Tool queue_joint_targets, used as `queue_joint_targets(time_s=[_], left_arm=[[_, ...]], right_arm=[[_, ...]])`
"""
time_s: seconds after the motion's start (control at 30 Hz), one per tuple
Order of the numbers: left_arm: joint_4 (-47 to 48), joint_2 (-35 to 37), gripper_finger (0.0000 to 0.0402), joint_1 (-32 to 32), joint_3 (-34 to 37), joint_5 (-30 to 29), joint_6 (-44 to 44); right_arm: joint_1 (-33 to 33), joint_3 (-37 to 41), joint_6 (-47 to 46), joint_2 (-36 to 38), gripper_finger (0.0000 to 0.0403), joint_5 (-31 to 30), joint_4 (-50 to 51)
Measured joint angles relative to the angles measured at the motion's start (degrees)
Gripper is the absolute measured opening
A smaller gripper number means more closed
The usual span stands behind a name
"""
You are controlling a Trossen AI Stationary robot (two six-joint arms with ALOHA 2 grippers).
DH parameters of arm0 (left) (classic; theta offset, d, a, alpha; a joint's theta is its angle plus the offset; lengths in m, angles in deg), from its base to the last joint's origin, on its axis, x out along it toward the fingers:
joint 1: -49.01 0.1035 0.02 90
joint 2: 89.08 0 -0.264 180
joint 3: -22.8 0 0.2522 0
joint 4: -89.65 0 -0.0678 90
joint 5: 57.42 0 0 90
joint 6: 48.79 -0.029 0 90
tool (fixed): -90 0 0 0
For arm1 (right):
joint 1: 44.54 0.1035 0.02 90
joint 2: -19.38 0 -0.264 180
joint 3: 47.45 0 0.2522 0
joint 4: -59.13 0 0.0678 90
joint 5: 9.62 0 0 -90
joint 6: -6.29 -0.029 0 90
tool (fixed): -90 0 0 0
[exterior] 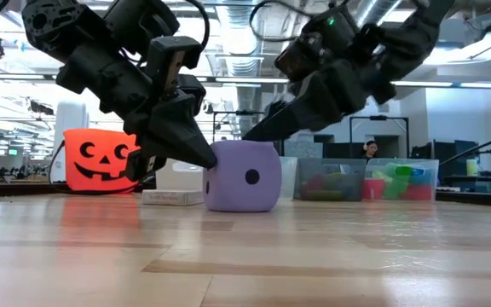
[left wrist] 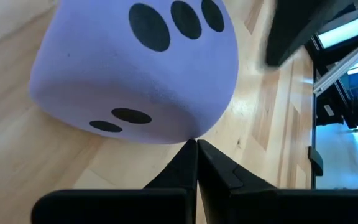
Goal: Pick & Place Toys
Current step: Put the violet dice into the left transparent bin
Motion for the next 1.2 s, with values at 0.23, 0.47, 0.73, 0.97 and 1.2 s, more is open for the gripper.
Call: queue_joint_targets(time_s=[0.23, 0.47, 0.73, 0.97, 1.2], left_arm=[[-1.0, 0.0, 0.0000, -0.1, 0.0, -0.1, -0.1], [-1.4, 0.0, 0.0000, -0.5, 0.0, 0.5, 0.0], [-1.7, 0.0, 0.0000, -1.5, 0.0, 0.3, -0.1], [-1.7, 0.0, 0.0000, -1.9, 0.0, 1.6, -0.1], [1.2, 6.8, 0.0000, -1.8, 0.0, 4.8, -2.3]], right_arm=[[-0.2, -3.7, -1.4, -8.6, 0.0396, -2.7, -3.1], [-0.2, -8.9, -7.8, -11.0, 0.0398, -4.6, -0.5], [-0.2, -10.6, -9.2, -10.4, 0.0395, -2.2, 1.0], [-0.1, -10.8, -15.7, -10.2, 0.0308, -2.4, 6.2], [-0.7, -10.7, -23.6, -10.2, 0.0258, -2.2, 4.5]])
